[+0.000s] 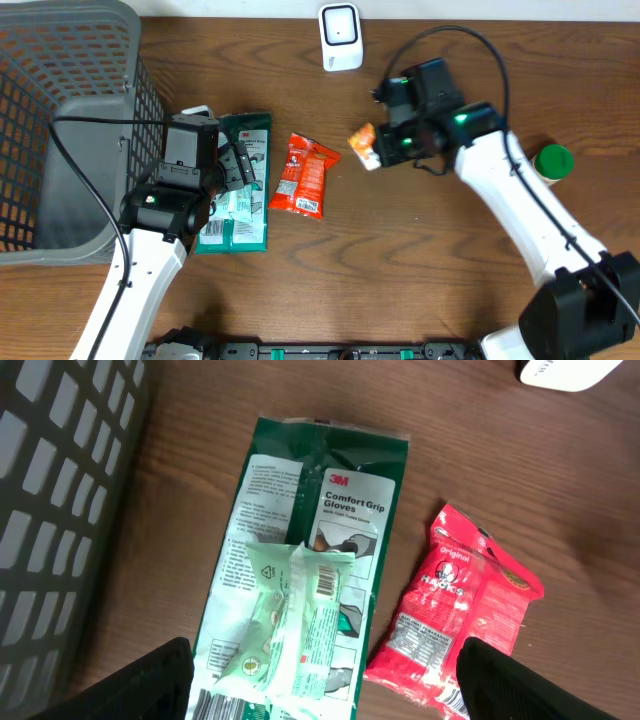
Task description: Scan the item barcode
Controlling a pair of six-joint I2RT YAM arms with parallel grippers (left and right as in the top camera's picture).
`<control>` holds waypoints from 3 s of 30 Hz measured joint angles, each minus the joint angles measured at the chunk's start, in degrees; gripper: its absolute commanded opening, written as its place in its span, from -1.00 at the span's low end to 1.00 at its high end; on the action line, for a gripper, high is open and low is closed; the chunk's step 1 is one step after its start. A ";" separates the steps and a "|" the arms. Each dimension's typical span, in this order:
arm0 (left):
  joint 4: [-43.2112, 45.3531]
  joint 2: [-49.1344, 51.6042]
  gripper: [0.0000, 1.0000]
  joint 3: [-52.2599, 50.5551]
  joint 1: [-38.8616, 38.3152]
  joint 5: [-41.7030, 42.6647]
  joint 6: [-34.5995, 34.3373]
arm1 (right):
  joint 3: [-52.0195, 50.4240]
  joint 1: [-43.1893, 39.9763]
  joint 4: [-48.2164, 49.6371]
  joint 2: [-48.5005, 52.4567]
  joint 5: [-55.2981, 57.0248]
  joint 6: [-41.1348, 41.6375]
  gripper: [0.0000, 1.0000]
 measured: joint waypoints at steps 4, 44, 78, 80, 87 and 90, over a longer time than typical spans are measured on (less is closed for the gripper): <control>-0.02 0.00 0.68 0.00 0.00 0.00 0.00 | -0.42 -9.51 -3.28 3.85 -12.39 -4.79 -0.98; -0.02 0.00 0.68 0.00 0.00 0.00 0.00 | -1.84 -13.57 -1.73 12.04 -11.50 -16.26 -0.38; -0.02 0.00 0.68 0.00 0.00 0.00 0.00 | -13.60 -7.37 11.98 12.83 -5.42 -18.25 -0.98; -0.02 0.00 0.68 0.00 0.00 0.00 0.00 | -13.35 -7.37 11.39 12.70 -6.19 -18.25 -0.98; -0.02 0.00 0.68 0.00 0.00 0.00 0.00 | -11.45 -5.90 8.28 2.56 5.60 -14.91 -0.98; -0.02 0.00 0.68 0.00 0.00 0.00 0.00 | -10.21 -1.33 6.36 -0.90 17.92 -11.87 -0.98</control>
